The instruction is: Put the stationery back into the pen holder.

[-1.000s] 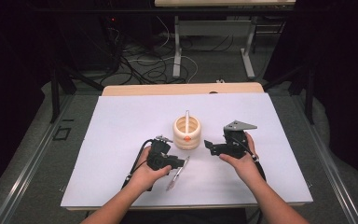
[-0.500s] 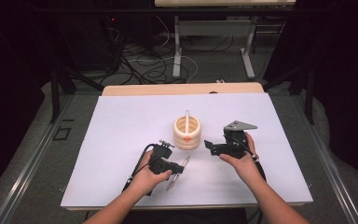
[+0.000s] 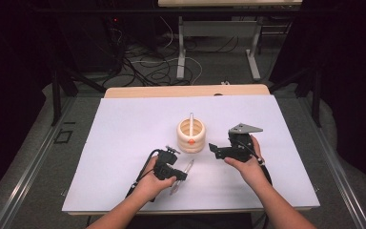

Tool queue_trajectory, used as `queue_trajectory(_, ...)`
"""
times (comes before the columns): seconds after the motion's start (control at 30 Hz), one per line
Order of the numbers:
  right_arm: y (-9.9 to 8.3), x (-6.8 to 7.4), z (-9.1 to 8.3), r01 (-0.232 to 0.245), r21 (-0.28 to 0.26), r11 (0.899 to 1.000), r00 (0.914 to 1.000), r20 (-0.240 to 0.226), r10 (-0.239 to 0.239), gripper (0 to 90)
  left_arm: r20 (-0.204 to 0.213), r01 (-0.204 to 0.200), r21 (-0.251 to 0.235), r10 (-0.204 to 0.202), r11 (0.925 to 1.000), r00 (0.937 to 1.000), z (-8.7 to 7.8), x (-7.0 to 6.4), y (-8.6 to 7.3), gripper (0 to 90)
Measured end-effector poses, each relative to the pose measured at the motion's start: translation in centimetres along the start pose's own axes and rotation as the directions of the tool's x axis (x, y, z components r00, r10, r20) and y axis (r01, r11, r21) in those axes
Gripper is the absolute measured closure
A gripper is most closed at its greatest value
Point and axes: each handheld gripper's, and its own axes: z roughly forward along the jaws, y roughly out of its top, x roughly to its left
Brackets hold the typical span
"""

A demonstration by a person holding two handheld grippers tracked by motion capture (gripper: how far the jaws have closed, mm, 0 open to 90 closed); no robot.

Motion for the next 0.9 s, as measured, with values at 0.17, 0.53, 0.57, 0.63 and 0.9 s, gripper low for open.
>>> queue_trajectory(0.17,0.01,0.03,0.01,0.0,-0.003,1.0,1.0,0.002,0.0,7.6,0.002,0.012,0.001,-0.012,0.9999,0.9999,0.02,0.17,0.01,72.5)
queue_trajectory(0.53,-0.03,0.08,0.08,0.005,0.002,1.0,1.0,-0.003,-0.005,7.9,0.01,0.068,0.003,-0.068,0.9977,0.9977,0.03,0.47,0.08,77.0)
queue_trajectory(0.57,-0.04,0.07,0.08,0.005,0.002,1.0,1.0,-0.003,-0.005,7.8,0.012,0.073,0.004,-0.073,0.9974,0.9973,0.03,0.5,0.09,77.4)
queue_trajectory(0.63,-0.04,0.09,0.09,0.003,0.003,1.0,1.0,-0.003,-0.003,7.9,0.017,0.087,0.003,-0.087,0.9962,0.996,0.07,0.51,0.08,78.4)
queue_trajectory(0.9,-0.05,0.09,0.1,0.007,0.003,1.0,1.0,-0.001,-0.007,8.2,0.032,0.108,0.008,-0.108,0.9942,0.9937,0.04,0.75,0.11,79.3)
